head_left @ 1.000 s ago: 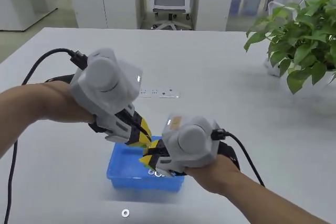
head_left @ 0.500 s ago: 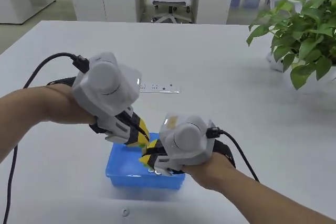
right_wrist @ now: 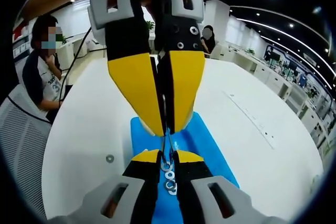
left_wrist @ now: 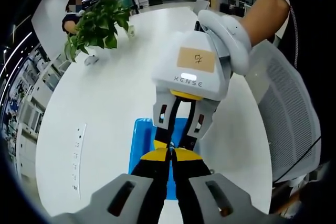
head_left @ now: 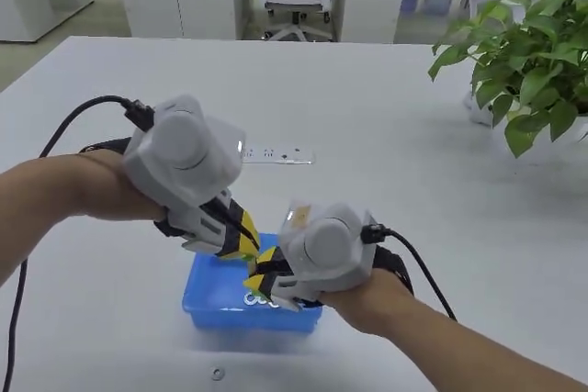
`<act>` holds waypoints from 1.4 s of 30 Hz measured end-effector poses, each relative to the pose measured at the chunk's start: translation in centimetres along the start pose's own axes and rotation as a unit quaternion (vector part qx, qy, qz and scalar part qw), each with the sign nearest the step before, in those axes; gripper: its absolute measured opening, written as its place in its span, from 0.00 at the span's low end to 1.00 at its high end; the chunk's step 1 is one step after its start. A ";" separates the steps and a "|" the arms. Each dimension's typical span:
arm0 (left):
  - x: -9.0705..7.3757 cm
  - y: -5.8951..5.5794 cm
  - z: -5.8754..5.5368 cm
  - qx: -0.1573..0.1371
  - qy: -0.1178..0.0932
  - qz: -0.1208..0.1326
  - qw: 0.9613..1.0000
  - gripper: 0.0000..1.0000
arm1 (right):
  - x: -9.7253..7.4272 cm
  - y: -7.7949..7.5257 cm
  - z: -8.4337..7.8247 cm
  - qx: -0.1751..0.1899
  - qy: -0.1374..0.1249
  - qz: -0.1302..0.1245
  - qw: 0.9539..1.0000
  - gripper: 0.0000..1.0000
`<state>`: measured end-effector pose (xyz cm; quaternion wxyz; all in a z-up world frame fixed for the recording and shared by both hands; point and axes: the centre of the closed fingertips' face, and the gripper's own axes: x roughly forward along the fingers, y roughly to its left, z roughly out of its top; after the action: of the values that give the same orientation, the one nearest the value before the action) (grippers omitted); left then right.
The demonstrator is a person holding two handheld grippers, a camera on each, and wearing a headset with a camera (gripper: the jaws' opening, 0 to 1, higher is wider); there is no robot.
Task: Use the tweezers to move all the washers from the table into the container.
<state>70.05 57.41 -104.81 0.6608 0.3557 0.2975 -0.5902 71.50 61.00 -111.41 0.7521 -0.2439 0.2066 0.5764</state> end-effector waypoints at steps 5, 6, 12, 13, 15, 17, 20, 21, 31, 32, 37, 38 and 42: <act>-0.6 -0.4 0.4 0.002 -0.001 0.002 1.000 0.06 | -0.5 0.3 0.5 -0.003 -0.004 -0.002 1.000 0.11; -0.7 -0.5 0.5 0.003 -0.001 0.003 1.000 0.06 | -0.6 0.4 0.6 -0.005 -0.005 -0.003 1.000 0.11; -1.6 -1.2 0.9 0.003 0.001 0.006 1.000 0.06 | -1.2 1.2 1.5 -0.010 -0.011 -0.003 1.000 0.11; -1.7 -1.3 0.9 0.003 0.001 0.008 1.000 0.06 | -1.2 1.3 1.6 -0.011 -0.011 -0.004 1.000 0.11; -1.9 -1.6 1.0 0.002 0.001 0.008 1.000 0.05 | -1.4 1.6 1.8 -0.013 -0.013 -0.004 1.000 0.11; -2.2 -1.9 1.0 0.002 0.003 0.010 1.000 0.05 | -1.5 1.9 1.9 -0.016 -0.014 -0.003 1.000 0.11; -2.6 -2.4 0.9 0.000 0.005 0.013 1.000 0.05 | -1.7 2.5 2.3 -0.019 -0.016 -0.001 1.000 0.11; -2.7 -2.6 0.9 -0.001 0.005 0.013 1.000 0.05 | -1.7 2.6 2.4 -0.020 -0.016 0.000 1.000 0.11; -3.4 -4.8 0.0 -0.004 0.013 0.014 1.000 0.05 | -1.5 5.1 2.7 -0.030 -0.019 0.014 0.999 0.11; -3.4 -5.0 -0.1 -0.003 0.015 0.014 1.000 0.05 | -1.5 5.4 2.8 -0.030 -0.019 0.016 0.999 0.11; -3.5 -5.8 -0.6 -0.008 0.017 0.014 1.000 0.05 | -1.2 6.4 2.8 -0.031 -0.019 0.022 0.999 0.11; -3.5 -6.0 -0.7 -0.009 0.017 0.014 1.000 0.05 | -1.1 6.7 2.8 -0.030 -0.019 0.024 0.999 0.11; -3.3 -6.6 -1.1 -0.014 0.018 0.012 1.000 0.05 | -0.7 7.5 2.5 -0.028 -0.017 0.030 0.999 0.11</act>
<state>63.14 59.91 -103.52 0.6674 0.3600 0.3133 -0.5716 64.14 63.55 -109.97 0.7309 -0.2488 0.1845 0.6081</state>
